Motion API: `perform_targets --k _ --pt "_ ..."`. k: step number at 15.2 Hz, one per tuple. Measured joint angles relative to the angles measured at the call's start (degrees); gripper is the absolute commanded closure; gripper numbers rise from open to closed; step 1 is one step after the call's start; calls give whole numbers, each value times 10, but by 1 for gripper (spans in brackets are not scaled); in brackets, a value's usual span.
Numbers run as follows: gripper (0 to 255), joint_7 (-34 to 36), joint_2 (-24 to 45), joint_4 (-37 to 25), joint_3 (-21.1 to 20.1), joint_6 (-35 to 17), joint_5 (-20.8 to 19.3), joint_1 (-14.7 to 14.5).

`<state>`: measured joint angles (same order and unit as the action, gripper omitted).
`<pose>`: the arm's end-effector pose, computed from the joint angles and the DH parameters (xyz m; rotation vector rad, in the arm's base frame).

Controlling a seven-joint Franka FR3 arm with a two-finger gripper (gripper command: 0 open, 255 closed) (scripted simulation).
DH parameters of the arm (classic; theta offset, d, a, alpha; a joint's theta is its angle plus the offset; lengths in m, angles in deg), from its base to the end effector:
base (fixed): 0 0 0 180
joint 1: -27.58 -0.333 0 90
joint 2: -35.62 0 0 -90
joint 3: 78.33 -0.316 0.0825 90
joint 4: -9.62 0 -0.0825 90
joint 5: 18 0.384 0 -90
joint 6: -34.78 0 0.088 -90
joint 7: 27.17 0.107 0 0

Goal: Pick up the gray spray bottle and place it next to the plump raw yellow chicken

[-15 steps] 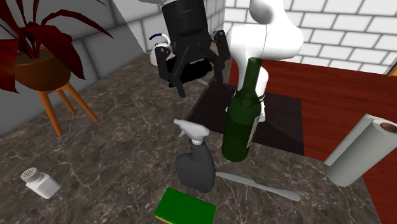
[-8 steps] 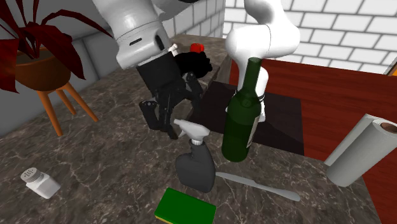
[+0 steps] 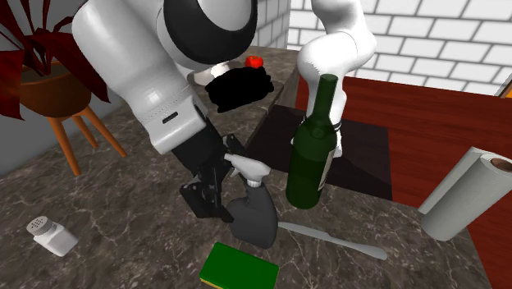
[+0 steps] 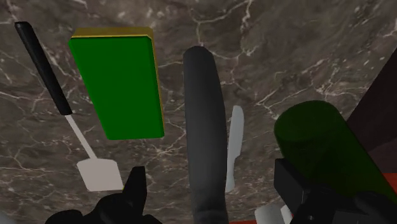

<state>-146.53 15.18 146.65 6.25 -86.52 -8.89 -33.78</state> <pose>0.4306 -0.1670 0.3177 -1.8540 -1.9626 -0.5122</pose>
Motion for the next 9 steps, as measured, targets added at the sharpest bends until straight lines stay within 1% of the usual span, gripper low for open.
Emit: perform_targets --k 3,4,9 --pt "0 -6 3 13 31 -25 6 -37" --pt "0 -7 4 16 37 -32 8 -45" --pt "0 -8 4 20 45 -38 8 -53"
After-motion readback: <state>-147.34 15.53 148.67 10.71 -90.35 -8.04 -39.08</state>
